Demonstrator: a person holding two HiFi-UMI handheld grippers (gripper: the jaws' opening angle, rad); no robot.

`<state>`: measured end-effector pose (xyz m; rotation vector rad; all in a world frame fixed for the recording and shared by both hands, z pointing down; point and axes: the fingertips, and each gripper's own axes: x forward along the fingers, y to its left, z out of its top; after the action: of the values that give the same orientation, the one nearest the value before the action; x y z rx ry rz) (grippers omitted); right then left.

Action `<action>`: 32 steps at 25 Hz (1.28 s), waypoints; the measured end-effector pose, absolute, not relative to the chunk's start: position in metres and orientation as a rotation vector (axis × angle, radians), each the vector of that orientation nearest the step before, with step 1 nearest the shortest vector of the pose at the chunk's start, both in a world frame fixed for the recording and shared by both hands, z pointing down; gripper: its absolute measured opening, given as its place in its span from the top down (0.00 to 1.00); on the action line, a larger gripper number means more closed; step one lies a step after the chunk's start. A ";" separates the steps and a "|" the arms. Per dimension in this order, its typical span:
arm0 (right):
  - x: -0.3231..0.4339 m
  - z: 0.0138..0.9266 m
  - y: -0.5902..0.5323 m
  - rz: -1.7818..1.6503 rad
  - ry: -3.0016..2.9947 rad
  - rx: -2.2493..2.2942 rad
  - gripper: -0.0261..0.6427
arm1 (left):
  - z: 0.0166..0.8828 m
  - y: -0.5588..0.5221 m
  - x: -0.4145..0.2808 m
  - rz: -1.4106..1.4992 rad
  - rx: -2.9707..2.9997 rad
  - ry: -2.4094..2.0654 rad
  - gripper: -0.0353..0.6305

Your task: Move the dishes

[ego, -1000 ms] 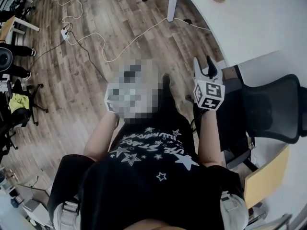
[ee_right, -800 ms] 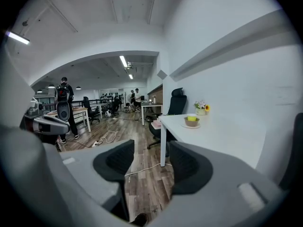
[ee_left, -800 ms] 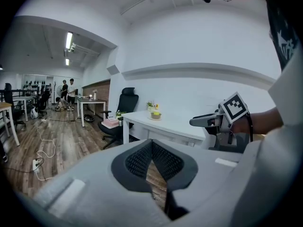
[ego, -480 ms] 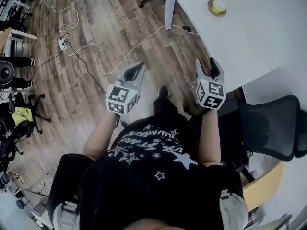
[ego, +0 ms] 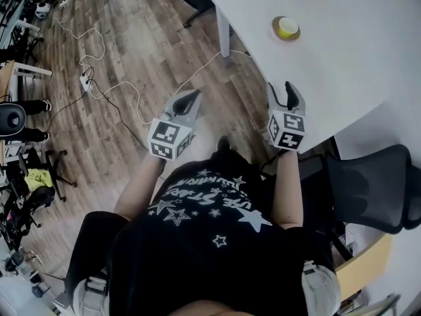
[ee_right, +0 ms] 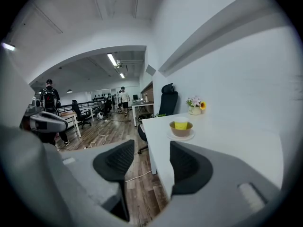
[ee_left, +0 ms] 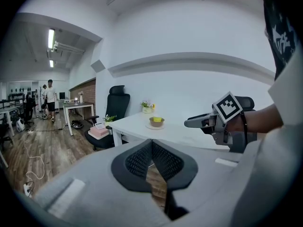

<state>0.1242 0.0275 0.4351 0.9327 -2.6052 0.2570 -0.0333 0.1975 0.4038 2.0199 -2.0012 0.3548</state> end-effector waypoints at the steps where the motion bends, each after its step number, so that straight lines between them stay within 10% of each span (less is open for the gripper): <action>1: 0.123 0.435 0.021 0.258 -2.605 0.934 0.60 | 0.403 0.190 -0.035 0.357 2.025 -2.003 0.93; 32: 0.068 0.464 -0.129 0.298 -2.404 1.218 0.60 | 0.449 -0.055 -0.111 0.405 2.351 -1.581 0.93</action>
<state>0.0682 -0.1288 0.4636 1.2178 -2.4038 0.2983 -0.1115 -0.0548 0.4489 2.3507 -1.5814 0.4054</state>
